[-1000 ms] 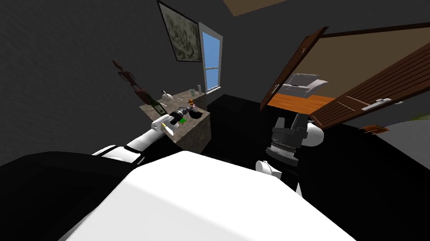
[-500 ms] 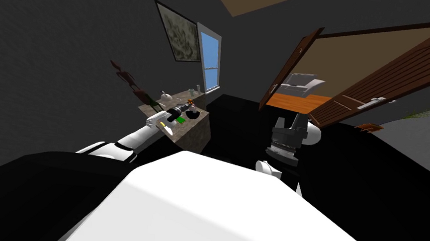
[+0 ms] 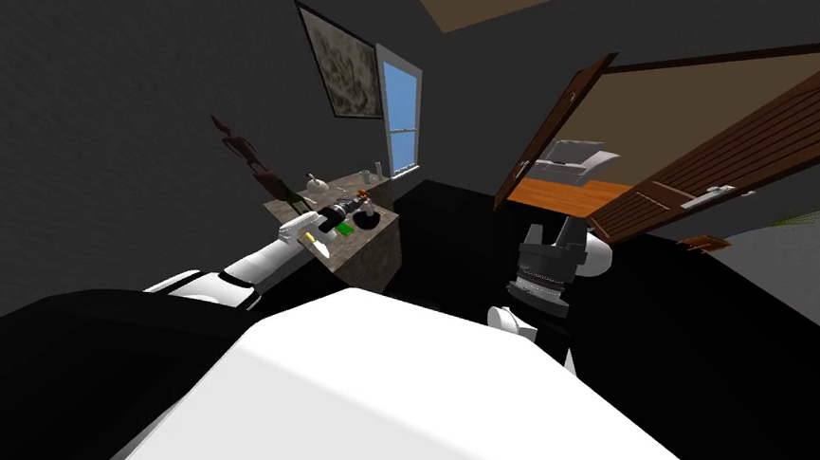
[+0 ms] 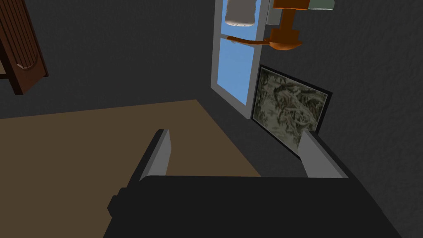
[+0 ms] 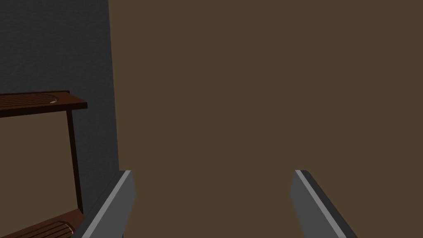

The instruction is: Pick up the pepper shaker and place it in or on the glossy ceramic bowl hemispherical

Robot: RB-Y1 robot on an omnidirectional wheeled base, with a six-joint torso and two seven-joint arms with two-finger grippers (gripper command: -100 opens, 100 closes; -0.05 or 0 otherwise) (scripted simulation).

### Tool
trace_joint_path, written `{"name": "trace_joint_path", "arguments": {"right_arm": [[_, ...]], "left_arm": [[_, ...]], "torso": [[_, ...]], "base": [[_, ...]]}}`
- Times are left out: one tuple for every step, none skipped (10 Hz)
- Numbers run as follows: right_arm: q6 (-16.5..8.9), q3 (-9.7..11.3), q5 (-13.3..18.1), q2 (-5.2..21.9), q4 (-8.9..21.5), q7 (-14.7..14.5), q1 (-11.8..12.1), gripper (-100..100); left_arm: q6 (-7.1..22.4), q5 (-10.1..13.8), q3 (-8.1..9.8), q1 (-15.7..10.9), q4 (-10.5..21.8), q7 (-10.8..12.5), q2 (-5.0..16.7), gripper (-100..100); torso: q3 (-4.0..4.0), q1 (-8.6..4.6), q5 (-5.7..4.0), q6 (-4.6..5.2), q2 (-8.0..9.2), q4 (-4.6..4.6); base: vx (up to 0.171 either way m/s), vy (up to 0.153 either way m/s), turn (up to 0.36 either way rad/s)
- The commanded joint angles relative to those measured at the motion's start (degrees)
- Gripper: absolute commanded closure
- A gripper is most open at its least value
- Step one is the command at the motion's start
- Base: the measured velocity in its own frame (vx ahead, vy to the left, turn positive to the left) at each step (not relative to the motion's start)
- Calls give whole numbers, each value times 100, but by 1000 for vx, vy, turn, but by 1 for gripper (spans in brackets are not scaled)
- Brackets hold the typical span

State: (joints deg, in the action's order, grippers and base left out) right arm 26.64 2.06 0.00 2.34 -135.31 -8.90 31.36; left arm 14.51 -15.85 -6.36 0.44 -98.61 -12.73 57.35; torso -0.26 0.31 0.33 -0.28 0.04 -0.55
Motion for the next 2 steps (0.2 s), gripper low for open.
{"name": "trace_joint_path", "arguments": {"right_arm": [[0,0,0,0,0,0,0,0],[0,0,0,0,0,0,0,0]], "left_arm": [[0,0,0,0,0,0,0,0],[0,0,0,0,0,0,0,0]], "torso": [[0,0,0,0,0,0],[0,0,0,0,0,0]], "base": [[0,0,0],[0,0,0]]}}
